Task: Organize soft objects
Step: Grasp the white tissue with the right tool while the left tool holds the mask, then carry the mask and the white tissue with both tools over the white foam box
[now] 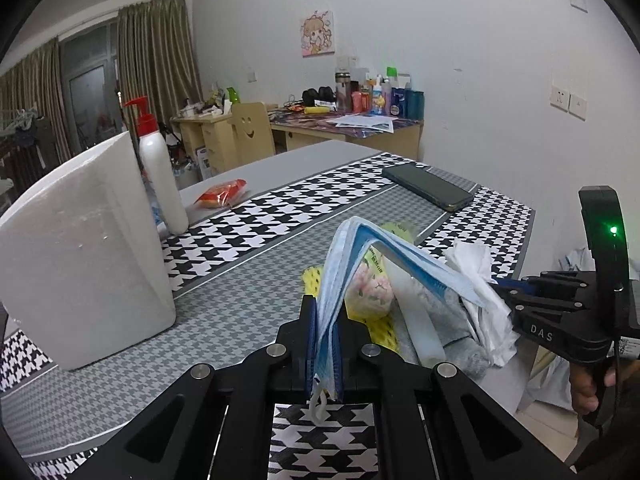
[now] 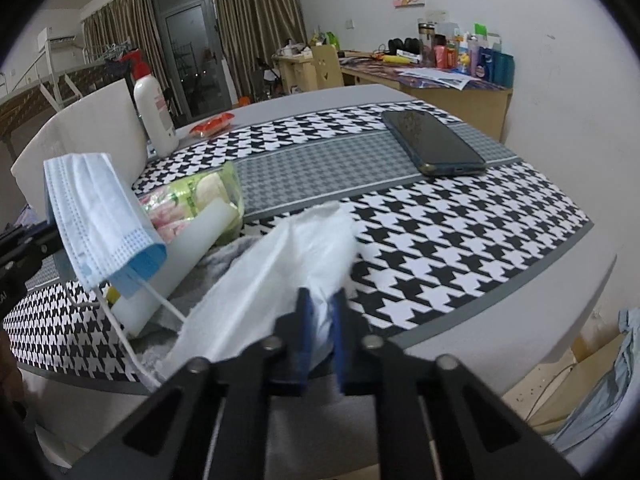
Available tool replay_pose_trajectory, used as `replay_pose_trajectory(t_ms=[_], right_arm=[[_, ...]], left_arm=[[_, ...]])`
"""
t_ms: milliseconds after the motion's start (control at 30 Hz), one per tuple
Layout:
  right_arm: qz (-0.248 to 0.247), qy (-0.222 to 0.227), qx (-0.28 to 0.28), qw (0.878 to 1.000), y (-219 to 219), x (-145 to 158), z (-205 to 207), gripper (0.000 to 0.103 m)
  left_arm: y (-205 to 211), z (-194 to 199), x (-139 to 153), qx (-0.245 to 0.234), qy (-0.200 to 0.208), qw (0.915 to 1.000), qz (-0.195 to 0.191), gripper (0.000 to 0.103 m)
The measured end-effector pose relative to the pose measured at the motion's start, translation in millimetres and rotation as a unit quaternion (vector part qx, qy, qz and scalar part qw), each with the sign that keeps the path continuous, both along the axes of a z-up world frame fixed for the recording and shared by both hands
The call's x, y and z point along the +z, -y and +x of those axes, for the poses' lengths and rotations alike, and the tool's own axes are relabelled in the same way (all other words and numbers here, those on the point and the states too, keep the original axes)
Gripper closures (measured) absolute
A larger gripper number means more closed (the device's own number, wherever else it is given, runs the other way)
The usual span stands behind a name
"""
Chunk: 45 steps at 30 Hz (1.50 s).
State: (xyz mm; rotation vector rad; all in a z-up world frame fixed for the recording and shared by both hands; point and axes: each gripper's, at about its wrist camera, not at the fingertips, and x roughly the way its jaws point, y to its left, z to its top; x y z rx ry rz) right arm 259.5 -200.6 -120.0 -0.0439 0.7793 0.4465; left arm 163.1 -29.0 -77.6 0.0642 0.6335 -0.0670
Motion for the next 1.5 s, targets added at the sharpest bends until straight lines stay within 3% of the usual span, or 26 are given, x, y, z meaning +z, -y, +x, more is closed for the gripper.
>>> replay_pose_trajectory(t_ms=[100, 767, 1500], right_arm=[[0.005, 0.000, 0.004, 1.000, -1.2, 2.4, 1.5, 0.097], [0.052, 0.101, 0.015, 0.993, 0.2, 76.2, -36.9, 0.097], [0.069, 0.169, 0.050, 0.982, -18.1, 119.5, -56.9, 0.097]], left_arm=[[-3.3, -3.1, 0.8, 0.006, 0.002, 1.0000, -0.002, 0.095], [-29.4, -43.1, 34.0, 0.049, 0.061, 0.9968, -0.019, 0.095], [-57.5, -89.4, 69.8, 0.090, 0.118, 0.9887, -0.021, 0.095]])
